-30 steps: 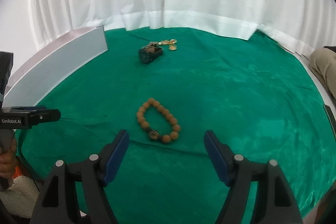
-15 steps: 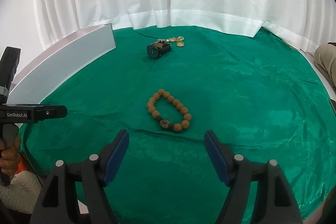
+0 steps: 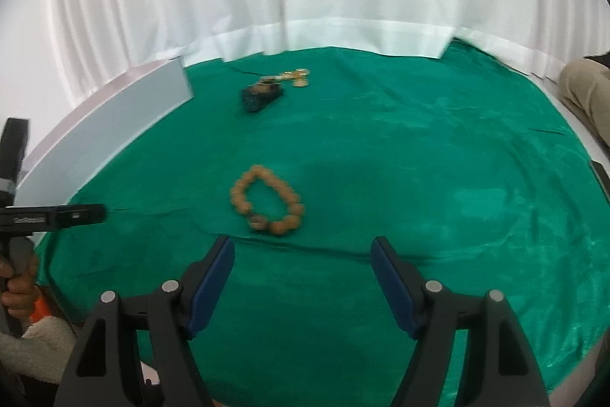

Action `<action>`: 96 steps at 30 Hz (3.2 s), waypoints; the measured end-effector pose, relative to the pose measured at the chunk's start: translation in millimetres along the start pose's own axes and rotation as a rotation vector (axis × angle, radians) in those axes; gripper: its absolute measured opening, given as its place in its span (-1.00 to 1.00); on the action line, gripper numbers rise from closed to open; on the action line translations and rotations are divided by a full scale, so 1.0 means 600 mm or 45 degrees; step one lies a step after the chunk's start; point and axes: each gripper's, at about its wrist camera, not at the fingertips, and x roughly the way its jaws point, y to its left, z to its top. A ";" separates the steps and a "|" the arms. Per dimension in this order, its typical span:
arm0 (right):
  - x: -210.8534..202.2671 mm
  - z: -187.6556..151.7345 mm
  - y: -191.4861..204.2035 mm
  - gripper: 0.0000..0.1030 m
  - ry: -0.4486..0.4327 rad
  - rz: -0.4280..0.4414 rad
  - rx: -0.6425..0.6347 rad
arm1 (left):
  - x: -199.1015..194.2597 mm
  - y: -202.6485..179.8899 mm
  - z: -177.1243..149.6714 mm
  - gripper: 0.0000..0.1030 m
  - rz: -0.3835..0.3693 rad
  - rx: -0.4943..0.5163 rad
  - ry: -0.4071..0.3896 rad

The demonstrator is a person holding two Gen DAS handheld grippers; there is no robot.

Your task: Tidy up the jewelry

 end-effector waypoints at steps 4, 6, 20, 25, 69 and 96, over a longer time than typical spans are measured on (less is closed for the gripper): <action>0.014 0.001 -0.021 0.46 0.050 -0.015 0.016 | 0.011 0.001 0.000 0.85 -0.008 -0.014 0.022; 0.022 0.006 -0.017 0.46 0.062 0.020 0.000 | 0.014 -0.002 0.000 0.85 -0.007 -0.004 0.028; 0.144 0.049 0.073 0.47 0.220 0.055 -0.266 | 0.034 -0.066 0.113 0.86 -0.066 0.212 0.060; 0.144 0.044 0.072 0.50 0.200 0.050 -0.253 | 0.091 -0.129 0.205 0.86 -0.148 0.301 0.058; 0.118 0.090 0.035 -0.99 0.328 0.224 0.024 | 0.011 -0.019 0.141 0.00 -0.053 0.201 -0.055; 0.125 0.116 0.085 -0.52 0.447 0.345 -0.044 | -0.109 0.082 0.048 0.00 -0.095 0.027 -0.169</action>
